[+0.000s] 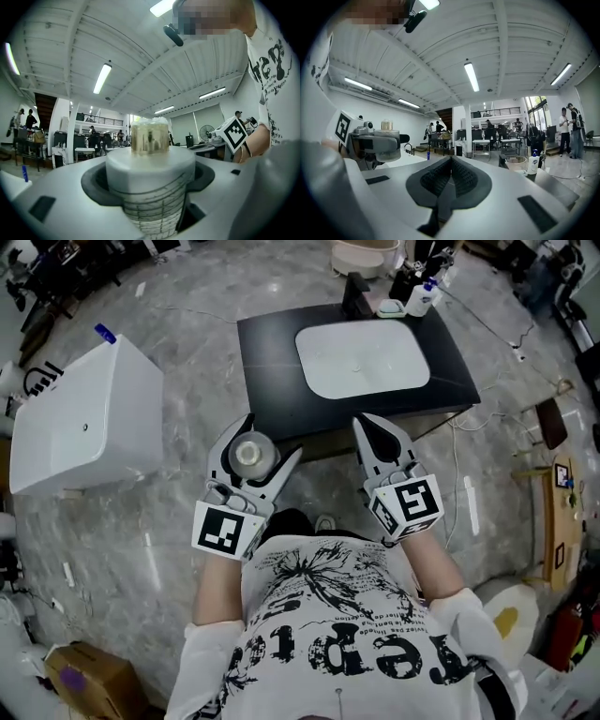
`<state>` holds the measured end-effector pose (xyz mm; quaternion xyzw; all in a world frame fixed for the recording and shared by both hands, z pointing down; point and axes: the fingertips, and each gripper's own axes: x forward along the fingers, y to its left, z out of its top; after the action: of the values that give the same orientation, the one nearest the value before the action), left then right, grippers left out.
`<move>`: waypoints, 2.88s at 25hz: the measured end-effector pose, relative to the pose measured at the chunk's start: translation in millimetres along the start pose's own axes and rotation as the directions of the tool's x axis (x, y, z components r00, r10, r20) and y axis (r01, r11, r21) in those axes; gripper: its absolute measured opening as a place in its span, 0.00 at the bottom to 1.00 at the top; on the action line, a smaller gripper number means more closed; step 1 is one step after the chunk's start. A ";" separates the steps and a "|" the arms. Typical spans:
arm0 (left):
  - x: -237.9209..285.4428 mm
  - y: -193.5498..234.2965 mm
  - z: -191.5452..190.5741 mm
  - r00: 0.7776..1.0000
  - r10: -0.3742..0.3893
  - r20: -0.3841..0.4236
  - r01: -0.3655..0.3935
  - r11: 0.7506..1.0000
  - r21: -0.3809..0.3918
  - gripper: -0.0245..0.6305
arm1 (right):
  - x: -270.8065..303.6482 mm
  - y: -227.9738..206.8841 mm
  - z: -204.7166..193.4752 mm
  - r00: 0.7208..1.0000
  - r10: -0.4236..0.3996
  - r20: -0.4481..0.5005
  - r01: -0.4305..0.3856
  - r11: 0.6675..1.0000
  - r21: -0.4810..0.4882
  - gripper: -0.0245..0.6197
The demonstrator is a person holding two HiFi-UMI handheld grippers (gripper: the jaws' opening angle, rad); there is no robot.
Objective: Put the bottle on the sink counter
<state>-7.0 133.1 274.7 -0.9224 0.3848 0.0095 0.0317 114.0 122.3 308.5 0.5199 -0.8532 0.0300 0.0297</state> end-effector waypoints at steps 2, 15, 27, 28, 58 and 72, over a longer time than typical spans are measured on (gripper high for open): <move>17.2 2.0 -11.9 0.999 -0.006 -0.048 0.007 1.000 0.024 0.57 | 9.9 -17.7 -2.5 1.000 0.006 -0.003 -0.006 1.000 0.012 0.06; 192.2 98.1 -51.3 0.999 -0.004 -0.034 0.004 1.000 -0.004 0.57 | 158.7 -132.1 -16.1 0.999 0.033 -0.041 -0.033 0.999 -0.007 0.06; 355.4 256.4 -140.4 0.996 0.007 -0.089 -0.011 0.999 -0.048 0.57 | 373.7 -214.4 -55.9 0.981 0.144 -0.129 -0.138 0.989 0.054 0.06; 365.4 268.8 -153.3 0.995 0.004 -0.104 -0.008 0.999 -0.046 0.57 | 390.8 -218.8 -63.0 0.979 0.150 -0.141 -0.144 0.988 0.051 0.06; 456.9 407.8 -393.3 0.843 -0.025 -0.538 -0.035 0.994 -0.101 0.57 | 571.8 -279.7 -210.6 0.952 0.116 -0.284 -0.100 0.993 0.070 0.06; 437.4 397.2 -394.2 0.788 -0.040 -0.615 -0.051 0.990 -0.131 0.57 | 561.4 -272.3 -202.4 0.950 0.099 -0.296 -0.070 0.992 0.106 0.06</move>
<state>15.8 -481.7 629.4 -0.8738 0.3751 -0.2645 -0.1605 103.0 -482.8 561.7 0.4730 -0.8579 0.1501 0.1334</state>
